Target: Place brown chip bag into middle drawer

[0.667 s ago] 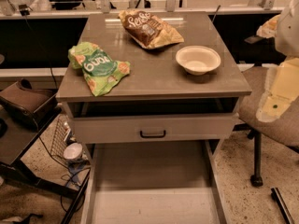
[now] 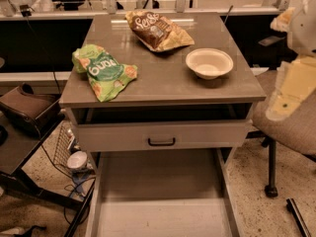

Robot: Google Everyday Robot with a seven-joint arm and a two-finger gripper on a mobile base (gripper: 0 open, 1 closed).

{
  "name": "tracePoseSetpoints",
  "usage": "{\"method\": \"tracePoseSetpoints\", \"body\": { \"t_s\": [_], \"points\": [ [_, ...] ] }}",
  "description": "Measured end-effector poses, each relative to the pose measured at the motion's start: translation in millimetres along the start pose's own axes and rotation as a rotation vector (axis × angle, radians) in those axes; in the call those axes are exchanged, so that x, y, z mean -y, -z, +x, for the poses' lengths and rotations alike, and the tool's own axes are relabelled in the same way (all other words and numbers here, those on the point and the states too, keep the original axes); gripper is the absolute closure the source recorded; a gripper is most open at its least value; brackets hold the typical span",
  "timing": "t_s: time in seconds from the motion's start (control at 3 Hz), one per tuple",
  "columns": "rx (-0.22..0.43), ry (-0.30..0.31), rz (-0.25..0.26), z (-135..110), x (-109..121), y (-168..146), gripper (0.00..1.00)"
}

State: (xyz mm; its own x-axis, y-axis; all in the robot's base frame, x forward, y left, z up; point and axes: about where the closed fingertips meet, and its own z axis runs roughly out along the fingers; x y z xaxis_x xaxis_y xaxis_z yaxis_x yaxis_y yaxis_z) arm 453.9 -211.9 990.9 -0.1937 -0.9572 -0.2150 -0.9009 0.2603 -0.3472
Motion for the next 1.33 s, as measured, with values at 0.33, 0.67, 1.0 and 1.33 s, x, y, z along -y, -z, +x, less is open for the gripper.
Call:
{"method": "tracePoseSetpoints", "body": {
  "t_s": [0.33, 0.67, 1.0, 1.33],
  "points": [
    [-0.006, 0.081, 0.267, -30, 69, -1, 0.0],
    [0.033, 0.1, 0.463, -60, 125, 8, 0.0],
    [0.071, 0.116, 0.55, -72, 143, 21, 0.0],
    [0.071, 0.116, 0.55, -72, 143, 21, 0.0]
  ]
}}
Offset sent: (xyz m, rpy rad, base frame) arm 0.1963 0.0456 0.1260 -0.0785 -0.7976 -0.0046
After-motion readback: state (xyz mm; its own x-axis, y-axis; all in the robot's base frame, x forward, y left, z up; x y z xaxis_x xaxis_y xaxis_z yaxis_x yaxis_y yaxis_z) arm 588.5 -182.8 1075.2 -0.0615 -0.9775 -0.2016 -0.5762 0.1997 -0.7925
